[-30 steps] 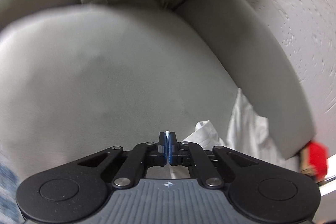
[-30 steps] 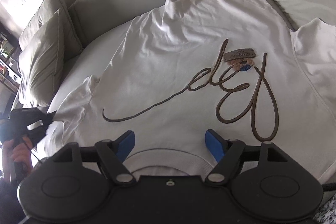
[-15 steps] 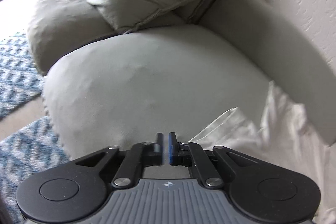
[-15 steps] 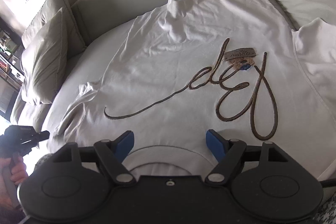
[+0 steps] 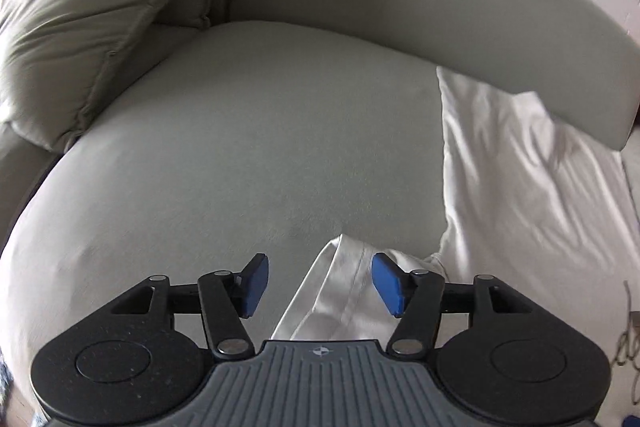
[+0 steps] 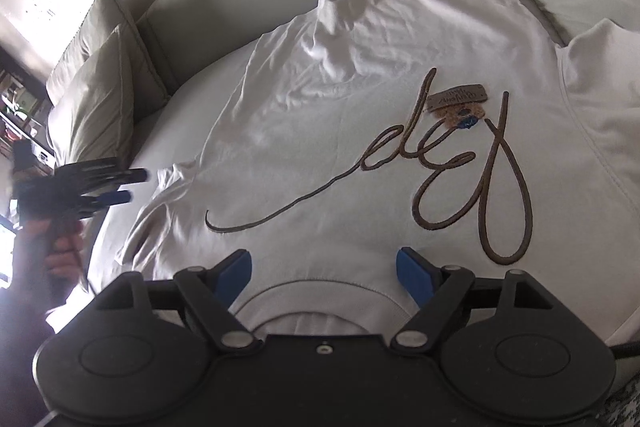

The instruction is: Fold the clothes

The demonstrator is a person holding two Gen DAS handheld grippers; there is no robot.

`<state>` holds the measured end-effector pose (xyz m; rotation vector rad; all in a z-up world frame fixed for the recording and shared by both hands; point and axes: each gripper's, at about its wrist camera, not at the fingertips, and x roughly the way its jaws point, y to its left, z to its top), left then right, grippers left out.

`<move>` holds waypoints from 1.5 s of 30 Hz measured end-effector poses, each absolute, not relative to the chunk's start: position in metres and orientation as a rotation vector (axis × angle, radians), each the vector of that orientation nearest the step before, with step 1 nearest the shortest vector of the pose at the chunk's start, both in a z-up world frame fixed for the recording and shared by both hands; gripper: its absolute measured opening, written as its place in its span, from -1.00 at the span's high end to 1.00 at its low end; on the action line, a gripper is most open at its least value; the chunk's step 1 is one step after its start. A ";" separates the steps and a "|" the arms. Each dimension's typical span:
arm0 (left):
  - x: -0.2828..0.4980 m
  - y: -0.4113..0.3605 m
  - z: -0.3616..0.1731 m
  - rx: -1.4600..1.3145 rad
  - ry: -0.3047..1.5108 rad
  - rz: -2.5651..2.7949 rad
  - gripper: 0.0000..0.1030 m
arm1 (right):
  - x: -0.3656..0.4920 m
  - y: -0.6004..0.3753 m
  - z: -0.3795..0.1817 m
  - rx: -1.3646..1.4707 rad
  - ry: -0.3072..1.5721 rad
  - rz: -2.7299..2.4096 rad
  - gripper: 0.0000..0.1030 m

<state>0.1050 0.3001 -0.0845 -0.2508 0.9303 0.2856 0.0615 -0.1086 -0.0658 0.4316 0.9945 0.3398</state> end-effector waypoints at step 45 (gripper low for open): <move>-0.019 0.345 -0.107 -0.920 0.843 0.333 0.46 | 0.019 -0.132 -0.036 0.470 0.964 0.472 -0.44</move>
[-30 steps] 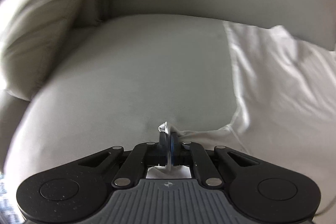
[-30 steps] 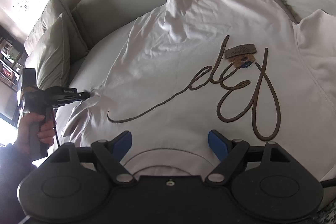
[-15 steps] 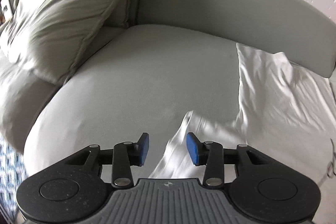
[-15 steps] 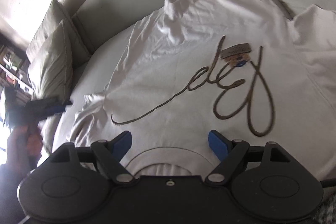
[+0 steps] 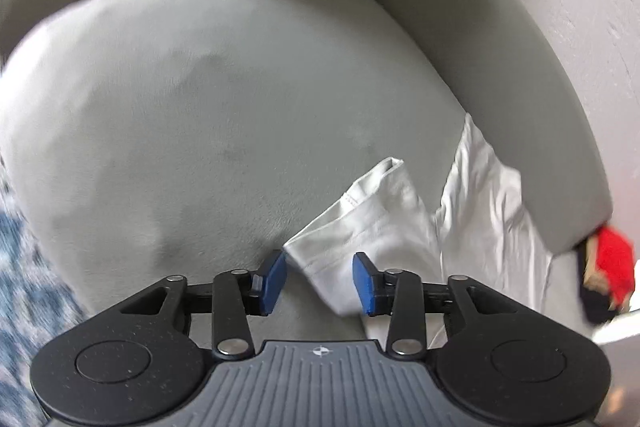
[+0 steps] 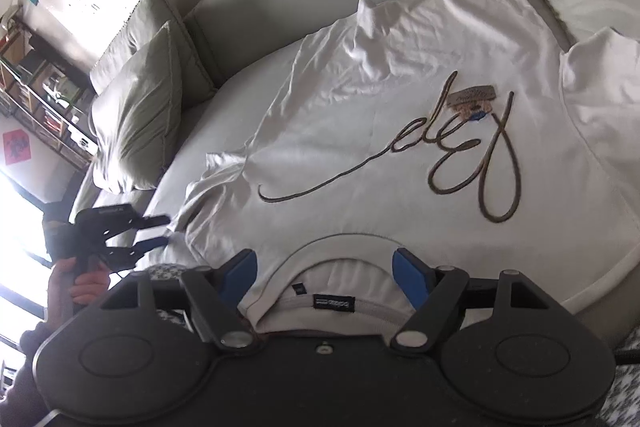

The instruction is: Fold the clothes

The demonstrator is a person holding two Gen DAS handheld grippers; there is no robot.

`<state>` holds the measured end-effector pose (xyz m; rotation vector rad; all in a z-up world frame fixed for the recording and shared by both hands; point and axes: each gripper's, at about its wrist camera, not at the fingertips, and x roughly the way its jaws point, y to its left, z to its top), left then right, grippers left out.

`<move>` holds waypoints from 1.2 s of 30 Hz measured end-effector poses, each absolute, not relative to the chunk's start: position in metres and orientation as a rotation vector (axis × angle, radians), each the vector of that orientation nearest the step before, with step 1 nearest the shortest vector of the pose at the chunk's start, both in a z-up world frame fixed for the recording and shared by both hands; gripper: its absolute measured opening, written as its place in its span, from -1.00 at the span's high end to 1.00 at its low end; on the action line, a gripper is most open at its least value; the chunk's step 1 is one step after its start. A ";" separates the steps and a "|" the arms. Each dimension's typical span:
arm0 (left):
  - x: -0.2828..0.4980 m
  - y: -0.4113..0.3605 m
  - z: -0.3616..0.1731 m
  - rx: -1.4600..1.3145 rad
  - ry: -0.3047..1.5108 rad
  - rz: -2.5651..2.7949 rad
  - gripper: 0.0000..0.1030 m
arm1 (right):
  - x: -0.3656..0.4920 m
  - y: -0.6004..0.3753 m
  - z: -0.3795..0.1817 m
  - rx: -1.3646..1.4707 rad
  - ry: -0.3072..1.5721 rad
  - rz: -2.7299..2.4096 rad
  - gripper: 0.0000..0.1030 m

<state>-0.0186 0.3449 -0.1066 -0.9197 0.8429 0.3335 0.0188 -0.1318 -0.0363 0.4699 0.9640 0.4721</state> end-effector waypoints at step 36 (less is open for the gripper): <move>-0.044 0.128 -0.084 -0.525 1.122 0.036 0.13 | -0.022 -0.179 -0.031 0.306 0.891 0.375 -0.18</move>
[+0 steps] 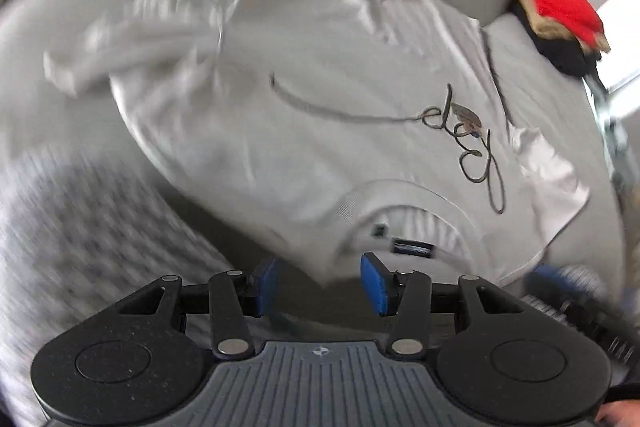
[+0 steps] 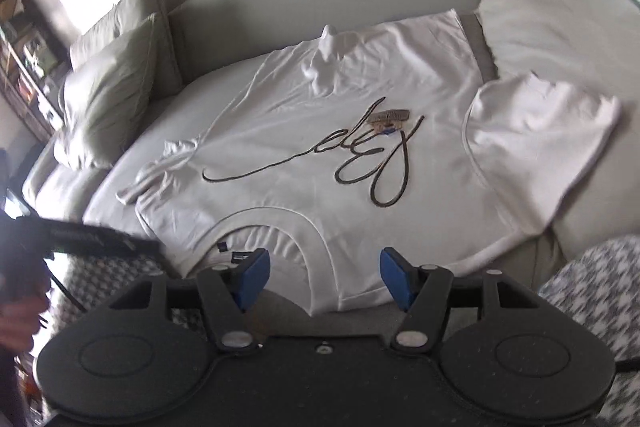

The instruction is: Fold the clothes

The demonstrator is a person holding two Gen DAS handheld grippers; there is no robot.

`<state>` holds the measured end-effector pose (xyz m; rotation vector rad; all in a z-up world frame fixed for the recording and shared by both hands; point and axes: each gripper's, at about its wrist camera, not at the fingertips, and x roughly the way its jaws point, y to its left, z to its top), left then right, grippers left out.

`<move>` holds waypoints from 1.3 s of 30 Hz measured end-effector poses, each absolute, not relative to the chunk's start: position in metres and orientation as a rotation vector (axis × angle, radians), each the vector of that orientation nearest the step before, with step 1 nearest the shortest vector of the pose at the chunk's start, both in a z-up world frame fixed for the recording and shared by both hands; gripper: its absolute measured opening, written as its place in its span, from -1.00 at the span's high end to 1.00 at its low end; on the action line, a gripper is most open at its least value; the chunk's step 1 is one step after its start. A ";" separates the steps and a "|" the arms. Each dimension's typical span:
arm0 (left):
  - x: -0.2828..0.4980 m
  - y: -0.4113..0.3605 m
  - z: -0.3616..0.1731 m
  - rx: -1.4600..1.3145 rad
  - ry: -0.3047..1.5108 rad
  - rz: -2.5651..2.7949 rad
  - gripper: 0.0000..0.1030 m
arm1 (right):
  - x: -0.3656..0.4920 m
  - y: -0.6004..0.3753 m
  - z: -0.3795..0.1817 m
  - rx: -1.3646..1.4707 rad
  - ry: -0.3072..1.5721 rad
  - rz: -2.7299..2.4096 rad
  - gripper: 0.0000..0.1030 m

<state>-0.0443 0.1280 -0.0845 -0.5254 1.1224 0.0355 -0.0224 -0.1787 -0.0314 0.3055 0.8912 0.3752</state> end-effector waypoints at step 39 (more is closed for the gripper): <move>-0.070 0.097 -0.079 -0.146 0.998 0.193 0.52 | -0.001 -0.179 -0.070 0.216 0.925 0.166 0.72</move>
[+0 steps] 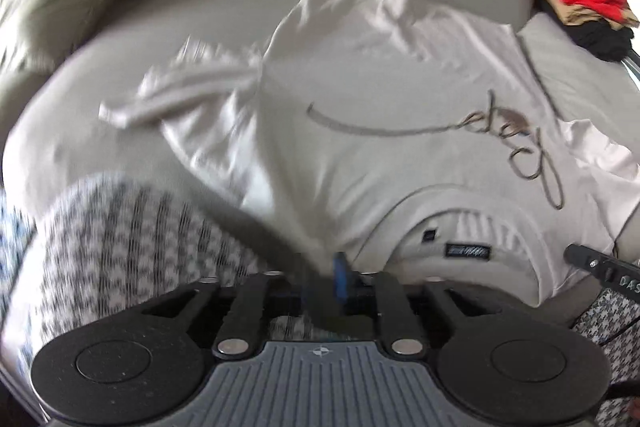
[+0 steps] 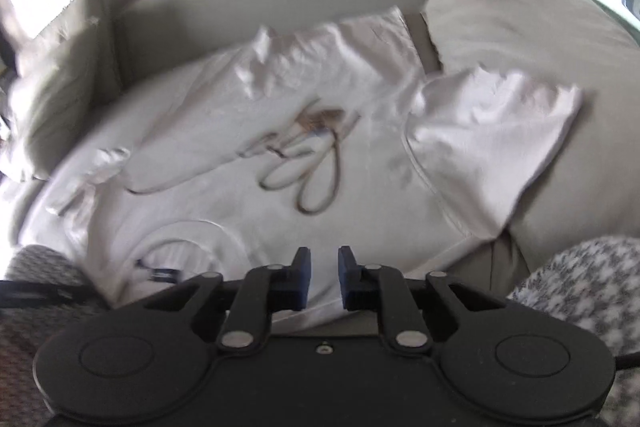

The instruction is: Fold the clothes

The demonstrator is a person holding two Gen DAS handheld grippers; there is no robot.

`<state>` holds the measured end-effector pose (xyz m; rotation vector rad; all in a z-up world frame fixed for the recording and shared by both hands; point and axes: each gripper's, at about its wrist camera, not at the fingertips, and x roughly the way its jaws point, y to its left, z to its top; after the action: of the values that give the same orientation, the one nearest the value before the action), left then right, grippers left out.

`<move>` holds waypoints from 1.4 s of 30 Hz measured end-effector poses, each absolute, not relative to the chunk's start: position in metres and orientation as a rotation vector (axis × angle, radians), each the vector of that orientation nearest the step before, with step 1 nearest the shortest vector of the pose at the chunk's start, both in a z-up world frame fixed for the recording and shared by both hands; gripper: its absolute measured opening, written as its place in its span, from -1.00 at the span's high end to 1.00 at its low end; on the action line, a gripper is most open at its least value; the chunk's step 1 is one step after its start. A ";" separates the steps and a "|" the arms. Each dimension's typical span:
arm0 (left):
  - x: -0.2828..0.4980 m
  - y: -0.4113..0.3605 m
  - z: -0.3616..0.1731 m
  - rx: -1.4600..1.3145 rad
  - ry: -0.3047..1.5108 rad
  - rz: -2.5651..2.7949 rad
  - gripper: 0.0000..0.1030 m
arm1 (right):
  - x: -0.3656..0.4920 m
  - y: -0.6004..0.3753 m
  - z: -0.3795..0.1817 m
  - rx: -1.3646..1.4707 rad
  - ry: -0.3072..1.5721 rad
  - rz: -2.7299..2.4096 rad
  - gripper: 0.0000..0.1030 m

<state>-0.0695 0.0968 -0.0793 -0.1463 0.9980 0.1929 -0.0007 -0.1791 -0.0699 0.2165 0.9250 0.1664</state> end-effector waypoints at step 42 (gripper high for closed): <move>0.215 0.188 -0.125 -0.145 0.919 0.187 0.57 | 0.282 -0.281 -0.119 0.608 0.892 -0.016 0.40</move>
<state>0.2153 0.1879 -0.1254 -0.1451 0.9187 0.1869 0.2816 -0.2806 -0.1185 0.6078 0.8923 -0.0160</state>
